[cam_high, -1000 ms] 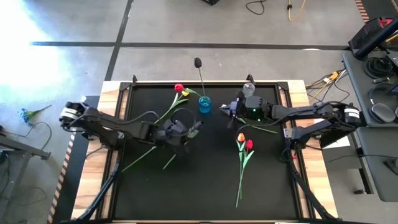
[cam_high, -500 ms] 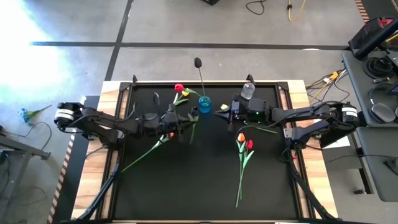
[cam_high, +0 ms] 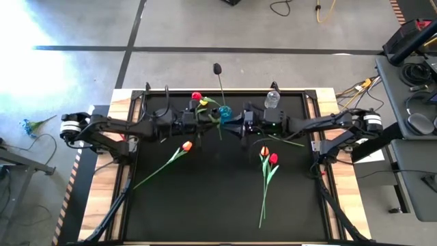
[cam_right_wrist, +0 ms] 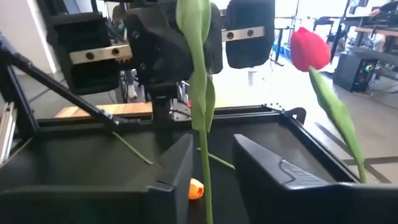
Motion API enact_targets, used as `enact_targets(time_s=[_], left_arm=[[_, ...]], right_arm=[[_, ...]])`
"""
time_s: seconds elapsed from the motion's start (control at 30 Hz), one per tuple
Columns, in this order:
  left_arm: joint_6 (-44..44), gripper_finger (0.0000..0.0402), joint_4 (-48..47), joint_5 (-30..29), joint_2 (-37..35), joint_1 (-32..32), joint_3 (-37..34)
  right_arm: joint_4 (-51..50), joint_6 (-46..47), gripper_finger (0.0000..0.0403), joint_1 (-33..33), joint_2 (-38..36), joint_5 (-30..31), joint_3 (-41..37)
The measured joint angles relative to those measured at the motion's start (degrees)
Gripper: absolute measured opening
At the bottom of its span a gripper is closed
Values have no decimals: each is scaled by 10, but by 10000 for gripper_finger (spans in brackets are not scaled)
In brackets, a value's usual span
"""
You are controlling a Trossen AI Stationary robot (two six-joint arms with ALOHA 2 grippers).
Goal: Sort flowers into vase by color
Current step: Put the black flower into the transparent blue vase
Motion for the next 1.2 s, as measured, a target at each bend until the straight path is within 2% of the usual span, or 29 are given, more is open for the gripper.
enact_targets(time_s=[0.13, 0.3, 0.47, 0.87, 1.0, 1.2], left_arm=[[12, 0, -12, 4, 0, 2, 14], [17, 0, -15, 6, 1, 3, 20], [23, 0, -13, 19, 2, 4, 22], [20, 2, -9, 18, 3, 7, 24], [17, 24, -12, 15, 3, 7, 24], [17, 81, -12, 10, 3, 7, 16]], right_arm=[[-10, -6, 147, 0, 10, 2, 22], [-19, -12, 147, 0, 14, -1, 45], [-35, -12, 118, 0, 15, -3, 64], [-58, -26, 20, -1, 21, -27, 85], [-64, -42, 14, -2, 20, -16, 85], [-79, -73, 13, -10, -5, 29, 85]])
